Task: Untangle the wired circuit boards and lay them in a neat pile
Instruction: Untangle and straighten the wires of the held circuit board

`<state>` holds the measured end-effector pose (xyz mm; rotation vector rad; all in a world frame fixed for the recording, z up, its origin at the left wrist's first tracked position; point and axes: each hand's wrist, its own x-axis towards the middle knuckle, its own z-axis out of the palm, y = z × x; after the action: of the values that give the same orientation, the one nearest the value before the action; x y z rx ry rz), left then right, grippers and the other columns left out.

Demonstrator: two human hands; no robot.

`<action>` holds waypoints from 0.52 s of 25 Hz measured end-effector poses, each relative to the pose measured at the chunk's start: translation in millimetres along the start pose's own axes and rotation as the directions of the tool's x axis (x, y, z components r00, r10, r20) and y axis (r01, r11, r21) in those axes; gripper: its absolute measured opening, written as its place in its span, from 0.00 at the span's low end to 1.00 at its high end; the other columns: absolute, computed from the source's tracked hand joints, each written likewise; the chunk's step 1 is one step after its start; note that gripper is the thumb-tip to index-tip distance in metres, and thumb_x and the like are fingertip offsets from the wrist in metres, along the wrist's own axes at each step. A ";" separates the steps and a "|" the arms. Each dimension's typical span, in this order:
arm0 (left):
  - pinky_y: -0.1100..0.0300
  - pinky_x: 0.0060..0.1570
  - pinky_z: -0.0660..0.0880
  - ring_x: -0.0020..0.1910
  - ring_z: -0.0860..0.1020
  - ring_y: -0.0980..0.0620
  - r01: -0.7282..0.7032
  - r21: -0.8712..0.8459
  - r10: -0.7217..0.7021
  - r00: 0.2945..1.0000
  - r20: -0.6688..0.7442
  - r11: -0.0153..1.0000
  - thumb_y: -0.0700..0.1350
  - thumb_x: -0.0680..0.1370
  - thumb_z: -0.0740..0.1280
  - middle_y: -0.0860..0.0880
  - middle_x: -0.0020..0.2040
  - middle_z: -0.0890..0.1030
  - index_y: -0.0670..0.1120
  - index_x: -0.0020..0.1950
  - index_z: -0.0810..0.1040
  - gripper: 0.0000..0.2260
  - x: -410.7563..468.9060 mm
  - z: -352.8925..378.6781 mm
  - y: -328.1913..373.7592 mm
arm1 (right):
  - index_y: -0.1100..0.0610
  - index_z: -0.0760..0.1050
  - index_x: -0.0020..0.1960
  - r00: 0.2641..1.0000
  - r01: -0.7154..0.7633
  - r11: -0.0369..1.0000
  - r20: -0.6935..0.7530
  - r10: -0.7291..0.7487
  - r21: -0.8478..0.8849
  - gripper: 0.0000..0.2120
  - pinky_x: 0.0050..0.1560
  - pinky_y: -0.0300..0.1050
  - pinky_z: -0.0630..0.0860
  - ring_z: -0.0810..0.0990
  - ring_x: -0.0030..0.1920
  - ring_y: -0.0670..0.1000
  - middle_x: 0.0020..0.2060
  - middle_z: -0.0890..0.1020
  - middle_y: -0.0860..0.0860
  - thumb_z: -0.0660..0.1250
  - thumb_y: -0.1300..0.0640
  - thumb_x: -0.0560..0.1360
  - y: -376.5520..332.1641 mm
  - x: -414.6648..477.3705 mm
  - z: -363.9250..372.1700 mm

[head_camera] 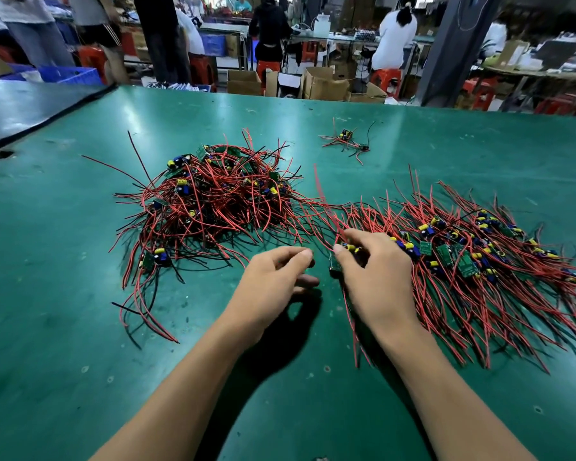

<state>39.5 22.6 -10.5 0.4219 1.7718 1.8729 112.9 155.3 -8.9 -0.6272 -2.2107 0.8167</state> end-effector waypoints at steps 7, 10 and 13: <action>0.65 0.45 0.74 0.35 0.77 0.57 -0.190 0.564 0.389 0.884 -0.258 0.804 0.40 0.75 0.70 0.54 0.42 0.83 0.48 0.50 0.83 0.07 6.4 -20.2 -4.7 | 0.54 0.82 0.60 0.985 0.171 0.968 -0.003 -0.175 -0.181 0.14 0.56 0.37 0.62 0.73 0.57 0.53 0.52 0.78 0.50 0.75 0.56 0.74 -1.4 -4.2 1.3; 0.59 0.49 0.72 0.41 0.76 0.52 -0.205 0.686 0.513 0.811 -0.280 0.698 0.40 0.74 0.70 0.51 0.46 0.80 0.47 0.52 0.83 0.08 3.5 -21.4 -4.3 | 0.48 0.85 0.52 0.947 0.319 0.875 0.163 -0.278 -0.363 0.07 0.56 0.47 0.59 0.74 0.57 0.53 0.52 0.82 0.44 0.73 0.52 0.75 -4.3 -12.0 9.2; 0.53 0.48 0.74 0.43 0.77 0.46 -0.092 0.769 0.510 0.796 -0.325 0.633 0.43 0.75 0.69 0.49 0.51 0.75 0.49 0.56 0.80 0.10 -1.8 -25.2 -2.8 | 0.44 0.83 0.53 0.946 0.272 0.810 0.297 -0.128 -0.519 0.09 0.61 0.53 0.54 0.69 0.62 0.50 0.57 0.81 0.38 0.64 0.48 0.79 0.7 -12.3 14.4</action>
<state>27.4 0.8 -15.4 0.5695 3.0169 1.4713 110.3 142.8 -22.9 -0.5581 -2.7164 0.1241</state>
